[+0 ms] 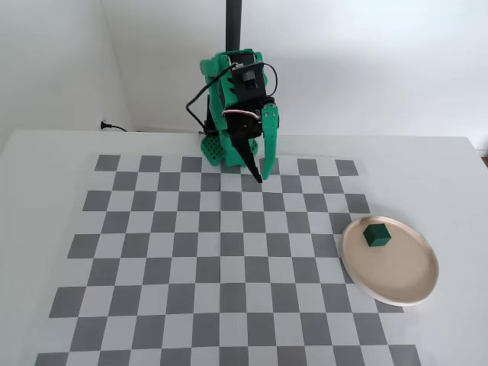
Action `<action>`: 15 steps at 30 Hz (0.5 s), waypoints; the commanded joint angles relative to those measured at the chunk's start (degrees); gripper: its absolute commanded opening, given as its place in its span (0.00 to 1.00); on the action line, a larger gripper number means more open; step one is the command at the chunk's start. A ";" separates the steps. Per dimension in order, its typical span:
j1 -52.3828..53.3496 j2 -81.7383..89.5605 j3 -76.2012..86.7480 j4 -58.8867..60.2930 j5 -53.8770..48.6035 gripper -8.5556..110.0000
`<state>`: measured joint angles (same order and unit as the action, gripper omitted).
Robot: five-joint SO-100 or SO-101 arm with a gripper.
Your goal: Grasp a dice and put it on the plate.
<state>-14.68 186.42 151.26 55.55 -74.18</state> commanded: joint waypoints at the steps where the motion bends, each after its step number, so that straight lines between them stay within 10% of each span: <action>1: 2.46 4.48 3.43 -1.49 0.88 0.04; 15: 11.87 4.66 22.06 -19.51 15.38 0.04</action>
<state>-4.92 190.46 170.68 42.80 -62.49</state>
